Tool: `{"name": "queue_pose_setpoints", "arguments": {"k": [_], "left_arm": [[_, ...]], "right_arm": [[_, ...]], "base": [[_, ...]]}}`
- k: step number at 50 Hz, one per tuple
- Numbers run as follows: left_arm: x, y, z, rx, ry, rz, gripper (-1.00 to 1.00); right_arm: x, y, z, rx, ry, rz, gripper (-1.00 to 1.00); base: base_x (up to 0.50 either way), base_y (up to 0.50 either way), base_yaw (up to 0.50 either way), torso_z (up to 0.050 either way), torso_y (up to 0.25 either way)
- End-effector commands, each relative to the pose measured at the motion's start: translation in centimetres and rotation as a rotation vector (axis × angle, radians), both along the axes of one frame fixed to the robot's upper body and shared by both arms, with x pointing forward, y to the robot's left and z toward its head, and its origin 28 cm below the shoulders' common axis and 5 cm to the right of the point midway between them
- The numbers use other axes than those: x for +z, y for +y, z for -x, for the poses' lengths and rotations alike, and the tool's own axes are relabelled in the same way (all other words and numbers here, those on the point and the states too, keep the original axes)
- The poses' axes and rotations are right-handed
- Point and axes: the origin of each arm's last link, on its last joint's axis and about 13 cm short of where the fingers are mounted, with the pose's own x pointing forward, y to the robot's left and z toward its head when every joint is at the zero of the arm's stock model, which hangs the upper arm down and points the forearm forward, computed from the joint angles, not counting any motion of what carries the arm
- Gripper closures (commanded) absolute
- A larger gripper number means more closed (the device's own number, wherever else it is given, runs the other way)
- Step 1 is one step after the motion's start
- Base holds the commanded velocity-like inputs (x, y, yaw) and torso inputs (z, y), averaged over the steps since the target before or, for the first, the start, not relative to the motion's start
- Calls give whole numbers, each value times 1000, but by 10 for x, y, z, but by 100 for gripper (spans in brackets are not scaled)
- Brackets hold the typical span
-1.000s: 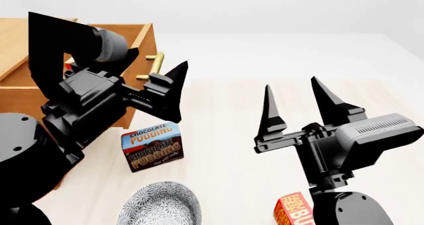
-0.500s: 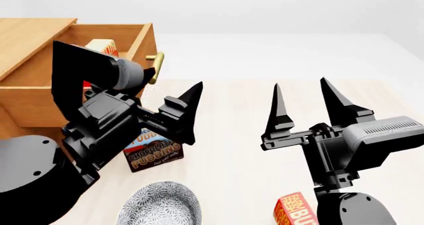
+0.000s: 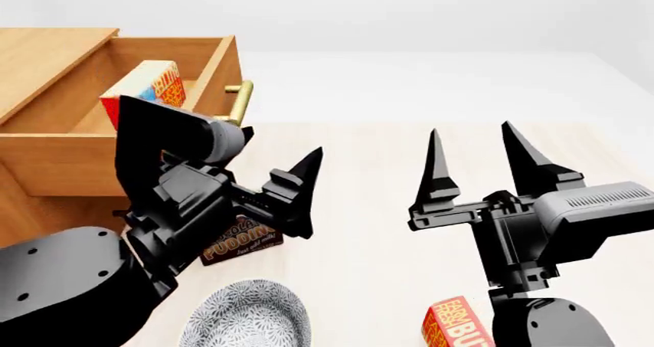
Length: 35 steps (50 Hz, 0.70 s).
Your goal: Put the butter at the front in the top drawer of the cabinet and close it.
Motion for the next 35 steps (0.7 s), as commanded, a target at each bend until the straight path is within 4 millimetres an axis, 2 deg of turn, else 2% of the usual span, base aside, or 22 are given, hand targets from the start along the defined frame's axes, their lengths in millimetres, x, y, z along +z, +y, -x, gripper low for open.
{"name": "queue_pose_setpoints", "arguments": {"k": [1,19,35], "left_arm": [[-12,-4,-2,3,12,3,-100],[-31,-9,-8,71,-1,-20,-100],[-40,-15,-15,151,-24,-28,-100]], "right_arm": [[-1,0,0,-3,2,-1,-100],[-2,-1,0,0,4,-2,-100],[-3,-2,0,2,7,-6,-100]], "base": [[0,0,0,0,0],[0,0,0,0,0],[0,0,0,0,0]]}}
